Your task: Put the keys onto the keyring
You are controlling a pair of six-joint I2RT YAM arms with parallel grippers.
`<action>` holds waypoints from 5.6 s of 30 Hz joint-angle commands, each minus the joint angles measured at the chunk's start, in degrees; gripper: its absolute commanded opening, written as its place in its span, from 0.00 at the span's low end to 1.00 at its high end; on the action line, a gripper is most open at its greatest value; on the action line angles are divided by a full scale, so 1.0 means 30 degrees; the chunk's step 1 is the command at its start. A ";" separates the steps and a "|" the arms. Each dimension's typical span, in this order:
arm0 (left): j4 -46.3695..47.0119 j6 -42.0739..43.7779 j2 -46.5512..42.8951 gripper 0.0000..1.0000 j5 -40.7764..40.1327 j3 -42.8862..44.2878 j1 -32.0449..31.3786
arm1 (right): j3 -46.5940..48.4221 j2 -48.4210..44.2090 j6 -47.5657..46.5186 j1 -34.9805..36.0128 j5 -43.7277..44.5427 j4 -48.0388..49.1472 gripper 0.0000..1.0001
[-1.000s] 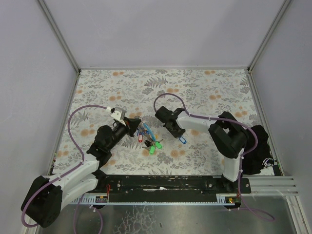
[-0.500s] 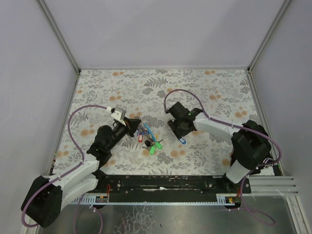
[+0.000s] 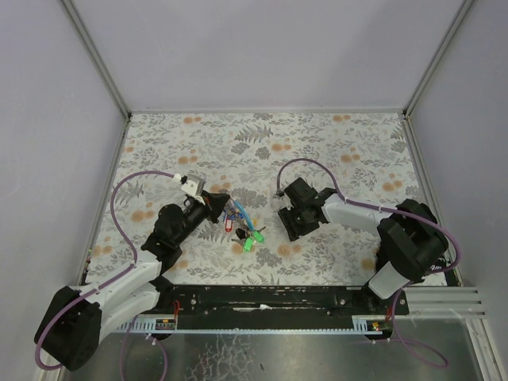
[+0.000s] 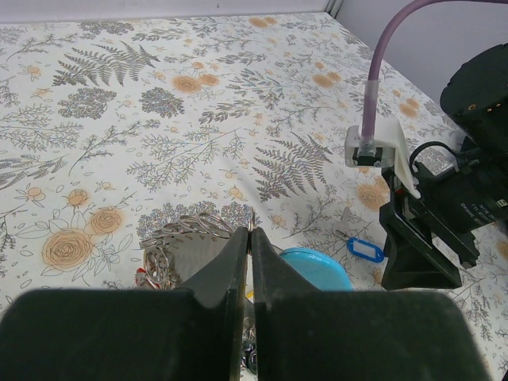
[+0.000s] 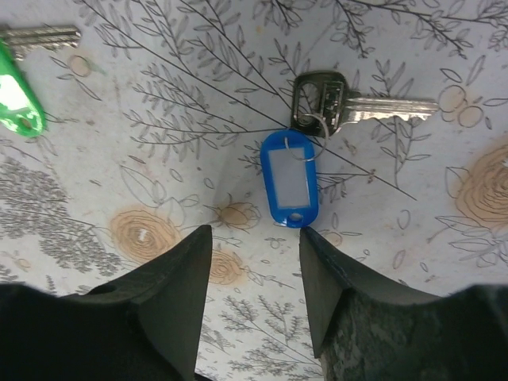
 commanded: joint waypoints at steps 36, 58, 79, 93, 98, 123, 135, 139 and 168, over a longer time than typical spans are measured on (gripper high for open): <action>0.0967 -0.0049 -0.0370 0.00 0.0127 0.0430 -0.0085 | 0.3963 0.2193 -0.1928 -0.4078 -0.4347 0.2352 0.44; 0.0997 -0.0063 -0.0308 0.00 0.0178 0.0452 -0.0094 | 0.4046 0.3840 -0.0315 -0.5259 -0.6454 0.2205 0.28; 0.1047 -0.0137 -0.0288 0.00 0.0299 0.0442 -0.0090 | 0.3773 0.3242 -0.0036 -0.5284 -0.5786 0.2419 0.28; 0.1025 -0.0137 -0.0396 0.00 0.0353 0.0451 -0.0091 | 0.4521 0.3066 -0.4011 -0.5260 -0.7159 0.2083 0.32; 0.1025 -0.0137 -0.0425 0.00 0.0379 0.0403 -0.0088 | 0.5347 0.3649 -0.6763 -0.5281 -0.8940 0.1051 0.34; 0.1069 -0.0108 -0.0280 0.00 0.0450 0.0450 -0.0092 | 0.8866 0.7162 -1.3083 -0.5267 -1.0906 -0.3277 0.33; 0.0997 -0.0108 -0.0439 0.00 0.0420 0.0409 -0.0092 | 0.8689 0.7036 -1.3050 -0.5280 -1.0703 -0.3496 0.20; 0.0995 -0.0108 -0.0405 0.00 0.0411 0.0412 -0.0092 | 0.8576 0.6996 -1.2973 -0.5263 -1.0527 -0.3460 0.14; 0.2143 0.0467 0.0082 0.00 0.3588 0.0232 -0.0096 | 0.6822 0.2988 -1.2499 -0.5272 -1.0218 -0.1895 0.00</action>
